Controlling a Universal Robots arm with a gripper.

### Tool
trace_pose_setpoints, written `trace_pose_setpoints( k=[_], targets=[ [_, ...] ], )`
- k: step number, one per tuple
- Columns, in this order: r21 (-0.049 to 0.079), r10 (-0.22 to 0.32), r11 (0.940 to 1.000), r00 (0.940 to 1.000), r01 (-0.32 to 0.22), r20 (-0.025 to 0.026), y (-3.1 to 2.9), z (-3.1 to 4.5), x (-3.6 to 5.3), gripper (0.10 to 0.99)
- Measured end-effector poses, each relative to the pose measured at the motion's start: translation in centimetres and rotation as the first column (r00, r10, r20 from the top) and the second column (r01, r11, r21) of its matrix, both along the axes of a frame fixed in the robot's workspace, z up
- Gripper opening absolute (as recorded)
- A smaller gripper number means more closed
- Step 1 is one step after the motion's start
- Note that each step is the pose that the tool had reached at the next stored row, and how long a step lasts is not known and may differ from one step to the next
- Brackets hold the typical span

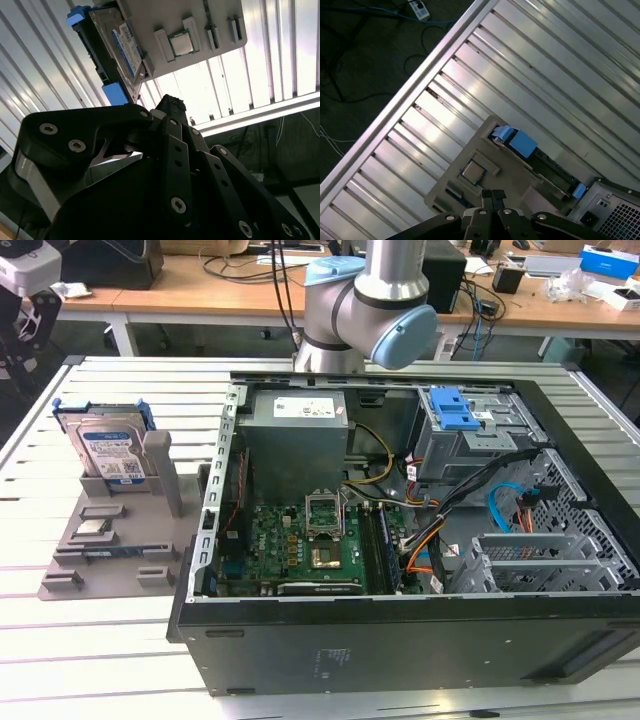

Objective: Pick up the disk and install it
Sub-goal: 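Pick up the disk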

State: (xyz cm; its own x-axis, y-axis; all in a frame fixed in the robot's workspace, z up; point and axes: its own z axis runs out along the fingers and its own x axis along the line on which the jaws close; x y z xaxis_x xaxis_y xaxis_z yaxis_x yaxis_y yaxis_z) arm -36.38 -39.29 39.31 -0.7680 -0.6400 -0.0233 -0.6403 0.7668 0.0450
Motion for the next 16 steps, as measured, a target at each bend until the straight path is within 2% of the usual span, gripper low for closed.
trace_pose_setpoints(
  k=[9, 16],
  targets=[
    [0.000, 0.083, 0.9965, 0.9965, -0.083, 0.0000, 0.00, 0.00, 0.00, 0.106],
    [0.000, 0.148, 0.9890, 0.9890, -0.148, 0.0000, 0.00, 0.00, 0.00, 0.106]
  ],
)
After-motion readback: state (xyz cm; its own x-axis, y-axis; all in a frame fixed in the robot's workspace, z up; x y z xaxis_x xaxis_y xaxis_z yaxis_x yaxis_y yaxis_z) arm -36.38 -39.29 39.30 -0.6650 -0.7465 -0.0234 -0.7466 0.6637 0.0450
